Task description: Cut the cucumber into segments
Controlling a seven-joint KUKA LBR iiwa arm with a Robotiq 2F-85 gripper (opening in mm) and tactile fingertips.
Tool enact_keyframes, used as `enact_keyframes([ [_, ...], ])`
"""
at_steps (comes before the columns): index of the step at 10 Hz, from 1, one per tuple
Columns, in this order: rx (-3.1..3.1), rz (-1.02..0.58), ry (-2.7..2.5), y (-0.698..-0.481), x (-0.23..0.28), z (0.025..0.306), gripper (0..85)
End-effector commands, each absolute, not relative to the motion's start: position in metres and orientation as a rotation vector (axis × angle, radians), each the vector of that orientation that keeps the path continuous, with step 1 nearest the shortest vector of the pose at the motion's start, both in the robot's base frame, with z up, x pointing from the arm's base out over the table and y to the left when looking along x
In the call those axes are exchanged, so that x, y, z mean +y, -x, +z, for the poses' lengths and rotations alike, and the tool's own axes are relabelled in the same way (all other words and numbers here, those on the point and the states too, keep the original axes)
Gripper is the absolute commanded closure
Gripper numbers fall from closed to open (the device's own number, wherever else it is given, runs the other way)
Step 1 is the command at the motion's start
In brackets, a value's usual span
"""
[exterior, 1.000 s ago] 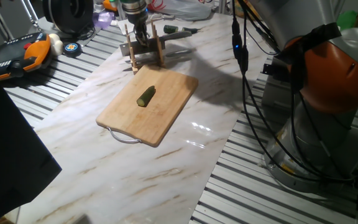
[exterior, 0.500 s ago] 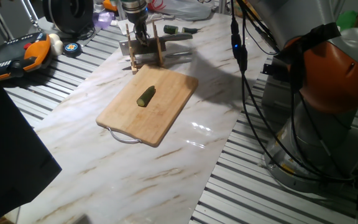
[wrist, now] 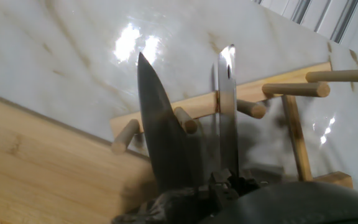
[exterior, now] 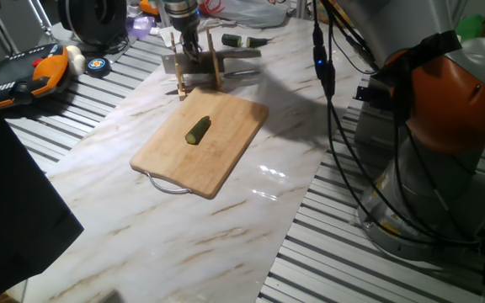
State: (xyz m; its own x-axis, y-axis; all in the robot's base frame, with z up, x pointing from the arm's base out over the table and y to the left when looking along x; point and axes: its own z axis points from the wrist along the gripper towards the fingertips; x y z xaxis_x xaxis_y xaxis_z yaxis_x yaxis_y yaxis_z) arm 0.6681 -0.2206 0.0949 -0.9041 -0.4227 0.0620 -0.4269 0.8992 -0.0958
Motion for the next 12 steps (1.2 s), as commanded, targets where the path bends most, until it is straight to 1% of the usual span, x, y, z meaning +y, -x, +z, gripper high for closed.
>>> enact_keyframes([
  [1,-3.021,0.171,-0.675,-0.669,-0.221,0.098,84.3],
  [8,-3.011,0.172,-0.652,-0.666,-0.221,0.119,84.3],
  [12,-3.014,0.172,-0.626,-0.656,-0.224,0.131,84.3],
])
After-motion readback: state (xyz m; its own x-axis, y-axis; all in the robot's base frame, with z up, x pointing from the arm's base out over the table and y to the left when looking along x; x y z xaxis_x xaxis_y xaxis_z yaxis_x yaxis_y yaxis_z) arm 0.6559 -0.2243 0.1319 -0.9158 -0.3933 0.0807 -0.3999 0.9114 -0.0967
